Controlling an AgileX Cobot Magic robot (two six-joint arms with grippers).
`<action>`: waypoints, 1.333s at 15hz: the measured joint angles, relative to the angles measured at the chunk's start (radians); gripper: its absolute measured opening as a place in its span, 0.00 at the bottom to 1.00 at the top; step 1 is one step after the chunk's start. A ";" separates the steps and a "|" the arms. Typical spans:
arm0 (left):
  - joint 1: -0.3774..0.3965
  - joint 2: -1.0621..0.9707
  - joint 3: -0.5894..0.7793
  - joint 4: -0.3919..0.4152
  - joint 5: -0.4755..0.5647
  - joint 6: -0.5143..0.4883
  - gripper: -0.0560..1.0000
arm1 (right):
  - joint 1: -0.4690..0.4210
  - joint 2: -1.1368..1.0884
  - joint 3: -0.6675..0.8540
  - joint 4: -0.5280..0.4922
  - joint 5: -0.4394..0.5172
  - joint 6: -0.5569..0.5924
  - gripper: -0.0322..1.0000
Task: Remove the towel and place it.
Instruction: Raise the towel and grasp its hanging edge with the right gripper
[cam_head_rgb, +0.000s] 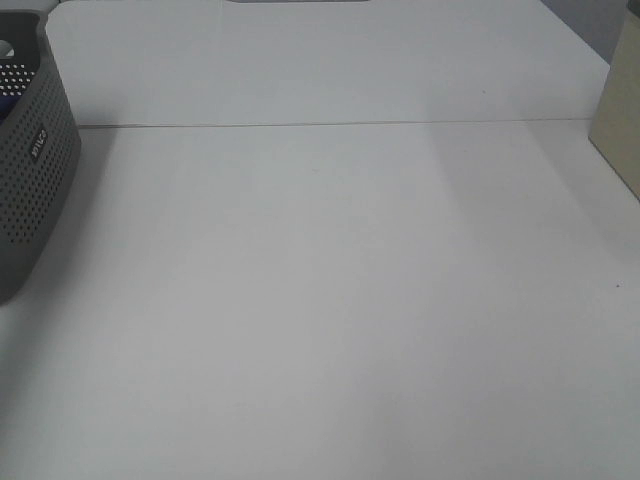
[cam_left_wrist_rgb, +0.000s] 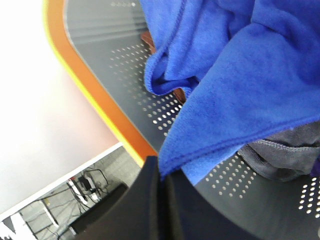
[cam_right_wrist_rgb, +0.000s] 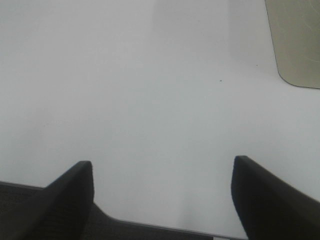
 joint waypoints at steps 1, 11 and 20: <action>-0.018 -0.031 0.000 0.000 0.000 0.004 0.05 | 0.000 0.000 0.000 0.000 0.000 0.000 0.77; -0.372 -0.199 -0.211 0.089 0.034 -0.011 0.05 | 0.000 0.005 -0.006 0.041 -0.042 -0.014 0.77; -0.665 -0.202 -0.249 0.182 -0.088 -0.016 0.05 | 0.000 0.571 -0.015 0.785 -0.509 -0.839 0.77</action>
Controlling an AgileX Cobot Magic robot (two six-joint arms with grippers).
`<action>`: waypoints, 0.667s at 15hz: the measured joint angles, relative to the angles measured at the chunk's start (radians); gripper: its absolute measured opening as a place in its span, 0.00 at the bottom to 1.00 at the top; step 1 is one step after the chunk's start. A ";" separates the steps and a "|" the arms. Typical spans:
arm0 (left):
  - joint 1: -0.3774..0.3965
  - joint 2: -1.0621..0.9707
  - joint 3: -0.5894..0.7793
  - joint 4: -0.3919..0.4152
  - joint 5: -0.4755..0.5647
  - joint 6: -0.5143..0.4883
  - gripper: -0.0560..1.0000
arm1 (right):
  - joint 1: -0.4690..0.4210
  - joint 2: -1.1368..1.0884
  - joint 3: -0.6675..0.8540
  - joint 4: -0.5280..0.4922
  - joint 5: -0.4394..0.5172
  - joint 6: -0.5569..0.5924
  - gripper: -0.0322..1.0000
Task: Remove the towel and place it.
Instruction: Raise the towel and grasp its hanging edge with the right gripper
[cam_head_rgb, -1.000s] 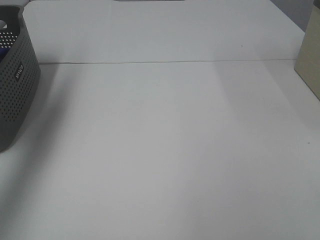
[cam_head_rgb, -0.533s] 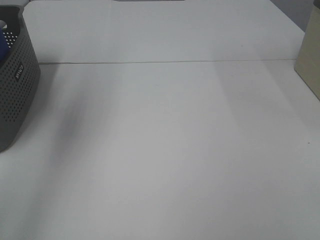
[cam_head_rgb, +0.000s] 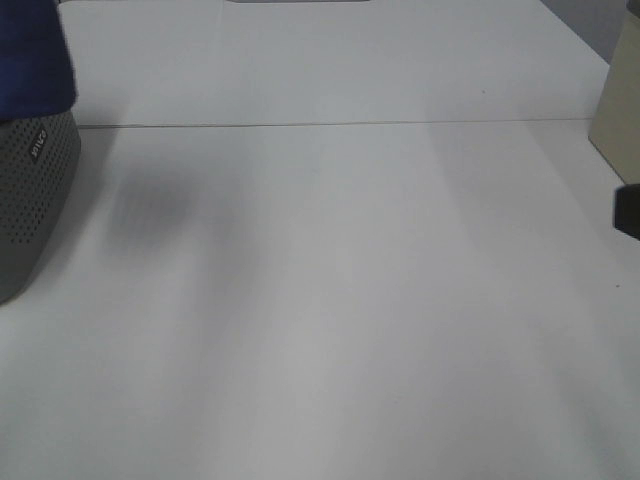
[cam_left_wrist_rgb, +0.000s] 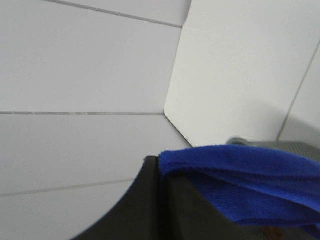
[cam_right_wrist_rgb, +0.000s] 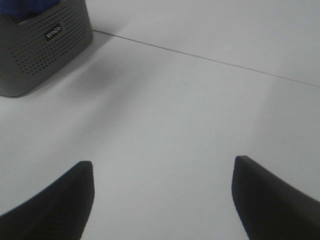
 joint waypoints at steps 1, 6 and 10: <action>-0.031 0.000 0.000 0.000 -0.036 0.000 0.05 | 0.000 0.099 0.000 0.150 -0.003 -0.179 0.77; -0.155 0.049 -0.002 0.006 -0.097 0.000 0.05 | 0.000 0.506 -0.049 0.778 0.165 -0.941 0.77; -0.261 0.062 -0.002 0.005 -0.105 0.000 0.05 | 0.000 0.942 -0.307 0.852 0.412 -1.083 0.77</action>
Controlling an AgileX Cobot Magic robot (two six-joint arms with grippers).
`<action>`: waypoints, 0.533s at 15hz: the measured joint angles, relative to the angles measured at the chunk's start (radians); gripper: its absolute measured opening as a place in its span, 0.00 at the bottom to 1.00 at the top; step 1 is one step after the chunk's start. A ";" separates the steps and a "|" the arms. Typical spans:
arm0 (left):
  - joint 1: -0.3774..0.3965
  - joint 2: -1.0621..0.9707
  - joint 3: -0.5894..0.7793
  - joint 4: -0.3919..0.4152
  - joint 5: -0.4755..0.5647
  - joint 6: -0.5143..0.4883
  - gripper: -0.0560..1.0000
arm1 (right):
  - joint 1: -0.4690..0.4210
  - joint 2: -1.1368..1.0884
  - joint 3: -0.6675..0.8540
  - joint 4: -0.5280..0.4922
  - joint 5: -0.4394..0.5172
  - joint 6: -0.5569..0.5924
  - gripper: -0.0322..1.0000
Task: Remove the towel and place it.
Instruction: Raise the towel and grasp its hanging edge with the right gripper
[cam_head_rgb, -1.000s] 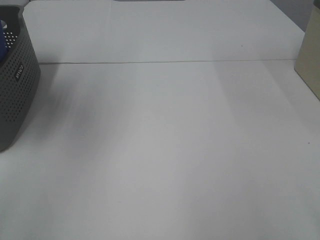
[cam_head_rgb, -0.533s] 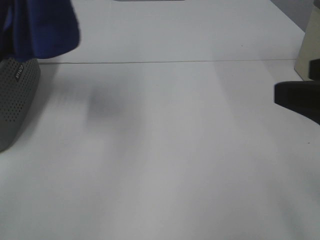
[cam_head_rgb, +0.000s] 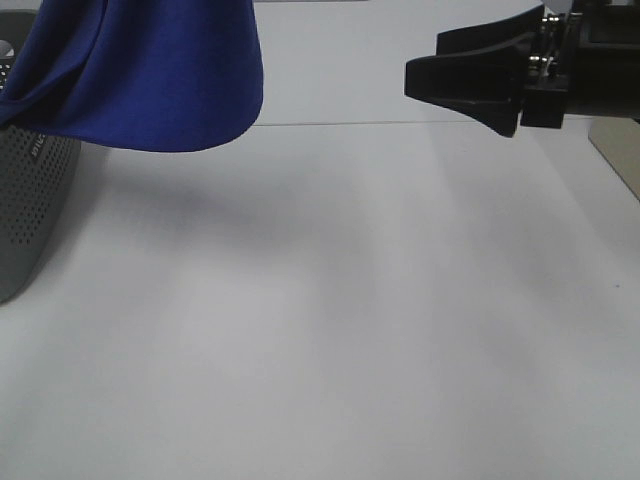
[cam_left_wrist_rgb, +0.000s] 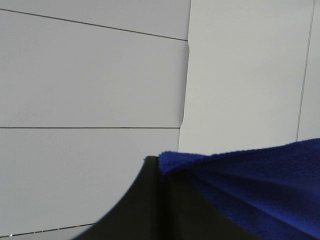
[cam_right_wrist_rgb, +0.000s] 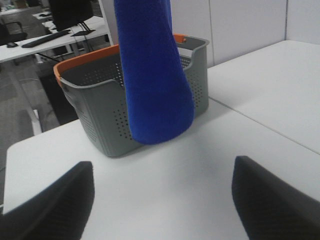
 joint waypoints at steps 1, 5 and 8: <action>-0.017 0.000 0.000 -0.001 -0.005 0.000 0.05 | 0.000 0.068 -0.052 0.000 0.051 -0.001 0.77; -0.041 0.000 0.000 0.000 -0.010 0.001 0.05 | 0.103 0.219 -0.202 0.003 0.094 0.001 0.77; -0.052 0.001 0.000 0.000 -0.010 0.001 0.05 | 0.198 0.286 -0.286 0.003 0.085 0.005 0.77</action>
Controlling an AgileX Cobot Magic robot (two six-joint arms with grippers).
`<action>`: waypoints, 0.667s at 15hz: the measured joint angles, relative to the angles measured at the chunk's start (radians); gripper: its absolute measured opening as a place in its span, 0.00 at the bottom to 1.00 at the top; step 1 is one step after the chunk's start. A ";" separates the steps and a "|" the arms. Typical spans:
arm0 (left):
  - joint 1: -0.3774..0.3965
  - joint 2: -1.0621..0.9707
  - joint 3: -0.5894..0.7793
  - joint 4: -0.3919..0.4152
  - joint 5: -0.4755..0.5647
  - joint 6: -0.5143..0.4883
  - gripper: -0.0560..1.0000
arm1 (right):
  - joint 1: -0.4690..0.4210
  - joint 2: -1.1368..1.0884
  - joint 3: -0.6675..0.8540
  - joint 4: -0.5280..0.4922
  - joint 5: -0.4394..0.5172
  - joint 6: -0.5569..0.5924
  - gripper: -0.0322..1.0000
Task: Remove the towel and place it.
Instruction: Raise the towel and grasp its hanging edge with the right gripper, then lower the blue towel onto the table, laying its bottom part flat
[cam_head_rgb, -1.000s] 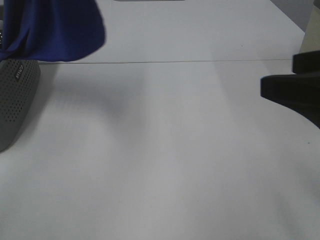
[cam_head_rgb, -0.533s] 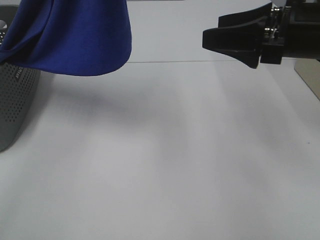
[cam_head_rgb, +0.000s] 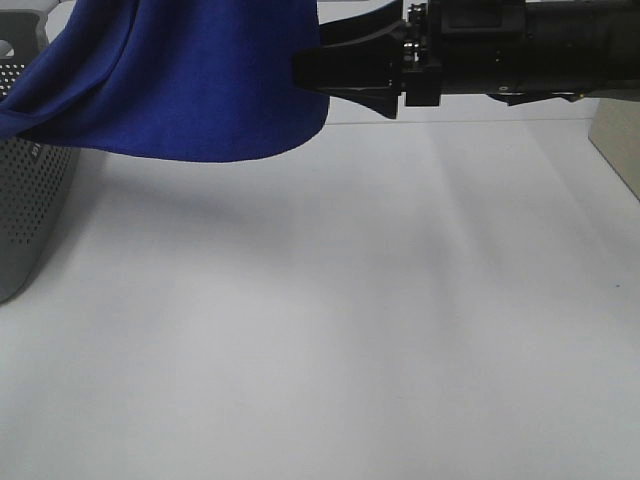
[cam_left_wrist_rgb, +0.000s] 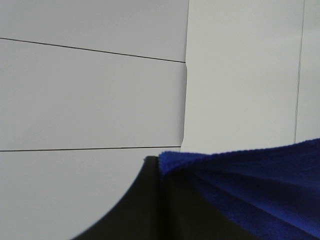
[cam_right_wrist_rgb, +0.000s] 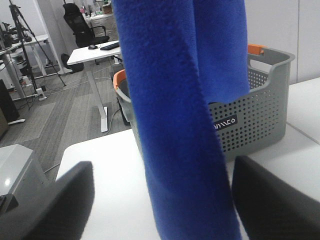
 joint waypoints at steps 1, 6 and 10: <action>-0.003 0.000 0.000 0.000 0.000 0.000 0.05 | 0.016 0.021 -0.023 0.000 -0.005 0.000 0.77; -0.006 0.002 0.000 0.003 0.000 0.000 0.05 | 0.058 0.115 -0.105 -0.010 -0.039 0.000 0.77; -0.006 0.002 0.000 0.013 0.000 0.000 0.05 | 0.058 0.116 -0.108 -0.119 -0.038 0.052 0.47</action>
